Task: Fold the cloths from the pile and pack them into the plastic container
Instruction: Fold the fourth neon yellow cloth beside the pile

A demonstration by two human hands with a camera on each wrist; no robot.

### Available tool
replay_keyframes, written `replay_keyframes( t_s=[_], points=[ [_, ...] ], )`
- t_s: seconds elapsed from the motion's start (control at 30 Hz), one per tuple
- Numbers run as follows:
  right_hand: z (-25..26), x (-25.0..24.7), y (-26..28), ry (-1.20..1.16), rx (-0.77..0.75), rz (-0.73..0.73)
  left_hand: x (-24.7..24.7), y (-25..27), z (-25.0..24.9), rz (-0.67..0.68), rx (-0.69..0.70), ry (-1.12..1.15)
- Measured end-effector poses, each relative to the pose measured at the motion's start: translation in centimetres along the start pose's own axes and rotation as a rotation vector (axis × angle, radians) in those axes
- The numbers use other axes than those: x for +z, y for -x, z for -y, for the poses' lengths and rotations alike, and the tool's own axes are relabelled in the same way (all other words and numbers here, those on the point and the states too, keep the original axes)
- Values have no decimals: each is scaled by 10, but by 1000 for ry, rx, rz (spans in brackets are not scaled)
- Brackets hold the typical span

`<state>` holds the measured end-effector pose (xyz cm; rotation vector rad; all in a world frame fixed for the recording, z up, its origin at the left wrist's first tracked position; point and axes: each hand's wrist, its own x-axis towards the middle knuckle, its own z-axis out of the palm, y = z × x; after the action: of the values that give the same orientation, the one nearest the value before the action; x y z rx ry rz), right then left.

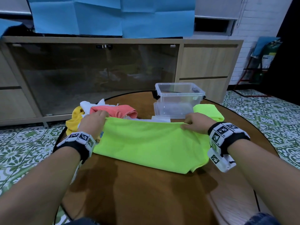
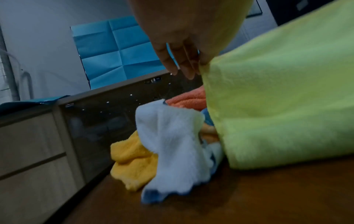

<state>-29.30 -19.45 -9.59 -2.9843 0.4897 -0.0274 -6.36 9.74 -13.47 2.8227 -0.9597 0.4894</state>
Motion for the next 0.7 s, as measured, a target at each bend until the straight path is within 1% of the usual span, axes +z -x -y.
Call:
replay_keyframes(
  t_s=[0.07, 0.17, 0.23, 0.33, 0.37, 0.4, 0.47, 0.53, 0.63, 0.7],
  points=[
    [-3, 0, 1, -98, 15, -14, 5, 3, 7, 50, 55, -123],
    [0, -1, 1, -160, 35, 48, 10, -2, 14, 67, 88, -164],
    [4, 0, 2, -133, 52, 179, 11, -4, 13, 92, 95, -175],
    [3, 8, 4, -16, 102, 427, 9, -2, 10, 118, 93, -177],
    [0, 12, 5, 26, 130, 487, 7, -2, 9, 119, 95, -191],
    [-3, 13, 8, 50, 167, 517, 6, -1, 9, 117, 99, -206],
    [-11, 13, 12, 90, 236, 514, 4, 1, 7, 123, 98, -260],
    [-20, 11, 14, 122, 276, 477, 2, 3, 3, 144, 82, -316],
    [-31, 12, 15, 61, 271, 460, -2, 6, -2, 146, 75, -363],
    [-31, 15, 15, 50, 266, 426, -3, 6, -4, 133, 96, -398]
  ],
)
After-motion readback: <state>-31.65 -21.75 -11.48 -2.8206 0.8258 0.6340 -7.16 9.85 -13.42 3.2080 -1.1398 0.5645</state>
